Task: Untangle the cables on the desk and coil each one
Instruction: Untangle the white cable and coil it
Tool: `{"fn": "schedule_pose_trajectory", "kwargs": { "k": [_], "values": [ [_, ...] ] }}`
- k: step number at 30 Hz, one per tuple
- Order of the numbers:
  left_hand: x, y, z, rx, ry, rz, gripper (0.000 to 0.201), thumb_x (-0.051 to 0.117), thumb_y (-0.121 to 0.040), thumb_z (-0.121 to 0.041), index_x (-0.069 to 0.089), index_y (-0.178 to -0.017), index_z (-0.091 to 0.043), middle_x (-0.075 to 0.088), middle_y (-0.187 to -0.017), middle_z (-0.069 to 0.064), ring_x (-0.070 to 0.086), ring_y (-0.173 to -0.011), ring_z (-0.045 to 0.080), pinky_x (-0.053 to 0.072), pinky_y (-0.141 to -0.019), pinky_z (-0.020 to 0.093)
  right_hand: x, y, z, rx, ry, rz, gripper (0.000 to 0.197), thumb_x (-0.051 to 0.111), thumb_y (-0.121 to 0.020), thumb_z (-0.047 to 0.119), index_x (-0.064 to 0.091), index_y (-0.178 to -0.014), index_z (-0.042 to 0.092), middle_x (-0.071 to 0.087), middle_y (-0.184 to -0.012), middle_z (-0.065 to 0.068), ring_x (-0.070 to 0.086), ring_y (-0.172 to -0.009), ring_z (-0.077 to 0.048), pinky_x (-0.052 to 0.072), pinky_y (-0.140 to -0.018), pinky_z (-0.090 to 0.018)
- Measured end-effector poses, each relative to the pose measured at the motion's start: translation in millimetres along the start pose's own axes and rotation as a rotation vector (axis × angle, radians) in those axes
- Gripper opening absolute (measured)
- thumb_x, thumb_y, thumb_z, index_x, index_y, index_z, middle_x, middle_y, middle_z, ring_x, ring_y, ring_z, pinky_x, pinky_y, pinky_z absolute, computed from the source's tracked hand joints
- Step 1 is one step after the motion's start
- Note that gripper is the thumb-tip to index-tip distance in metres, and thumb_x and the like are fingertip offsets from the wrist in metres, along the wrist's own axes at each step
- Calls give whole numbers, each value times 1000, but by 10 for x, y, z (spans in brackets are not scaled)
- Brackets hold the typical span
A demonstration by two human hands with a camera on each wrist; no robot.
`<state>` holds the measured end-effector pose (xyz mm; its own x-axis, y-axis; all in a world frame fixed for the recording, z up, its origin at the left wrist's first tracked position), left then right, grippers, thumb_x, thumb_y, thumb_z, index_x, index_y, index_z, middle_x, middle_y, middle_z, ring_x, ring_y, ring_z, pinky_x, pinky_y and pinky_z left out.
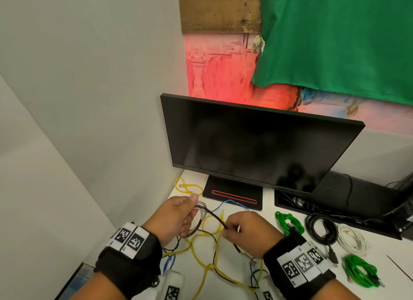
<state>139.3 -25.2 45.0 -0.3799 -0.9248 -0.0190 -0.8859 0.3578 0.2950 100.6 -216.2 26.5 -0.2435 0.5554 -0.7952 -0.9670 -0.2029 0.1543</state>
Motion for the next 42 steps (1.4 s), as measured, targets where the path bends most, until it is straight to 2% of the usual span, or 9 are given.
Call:
{"fn": "schedule_pose_trajectory", "kwargs": {
  "k": [5,11,19,23,26,30,32,36,42],
  "values": [
    [120,16,17,-42,32,34,43,46,-100,-40,50,-68,-11,31,-51,-1,25,-42,13,28,-41,23,141,-26,-68,126,-35,48,26,65,-91,33,59,-68,22,58,-64,8,54,-57,-5,42,-56,-21],
    [288,91,111,-138,229,148,44,53,-92,-45,53,-58,-17,29,-49,-2,21,-38,9,27,-38,19,-107,-159,-83,305,-1043,-366,18,67,-92,12,65,-75,8,69,-66,-9,68,-58,-19,56,-55,-29],
    [298,29,47,-79,304,53,46,48,-97,-41,51,-60,-13,27,-45,-2,23,-34,9,23,-38,19,183,-137,263,234,-1411,-31,26,60,-96,26,69,-96,1,73,-93,-22,72,-77,-30,58,-67,-36],
    [257,-7,59,-6,251,-55,45,43,-101,-38,48,-67,-10,30,-47,0,26,-38,13,27,-42,22,215,-70,317,198,-1228,144,26,70,-85,46,72,-95,22,72,-95,-4,68,-88,-19,49,-78,-39],
    [275,-50,53,43,161,-66,44,43,-101,-37,52,-73,-5,41,-49,4,34,-44,16,31,-49,28,314,-38,440,96,-1114,220,12,76,-79,30,70,-90,31,71,-93,-3,68,-85,-19,54,-71,-33],
    [205,-97,45,72,62,-120,43,43,-102,-35,49,-68,-9,32,-48,0,29,-42,13,30,-44,27,297,-77,400,154,-924,135,24,61,-90,13,58,-114,11,75,-98,-8,73,-71,-29,55,-52,-31],
    [69,-134,11,88,68,-199,42,43,-103,-33,48,-67,-10,30,-48,-2,27,-41,12,28,-44,26,269,-51,358,156,-796,102,28,52,-97,14,52,-125,15,74,-99,-4,72,-64,-25,51,-47,-28],
    [-270,-156,-48,90,200,-328,42,44,-102,-34,47,-67,-12,30,-51,-3,25,-43,12,24,-45,26,111,76,345,-35,-472,77,17,45,-98,32,62,-96,36,68,-73,8,54,-49,-1,41,-53,-17],
    [-78,-42,-9,-3,463,-174,45,49,-98,-44,50,-65,-14,25,-51,-3,21,-41,10,27,-38,22,-22,65,225,-94,286,-82,25,46,-99,44,68,-106,35,47,-99,14,42,-99,-12,40,-86,-32]
  ]
}}
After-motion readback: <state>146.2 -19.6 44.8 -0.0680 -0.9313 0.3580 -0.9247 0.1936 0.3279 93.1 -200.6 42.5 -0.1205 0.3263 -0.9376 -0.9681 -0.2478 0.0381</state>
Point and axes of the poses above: each hand's wrist, its own y-axis away from the middle knuckle, its own x-axis out of the palm, z = x × y, the point moved 5 cm from there along -y, towards the middle knuckle
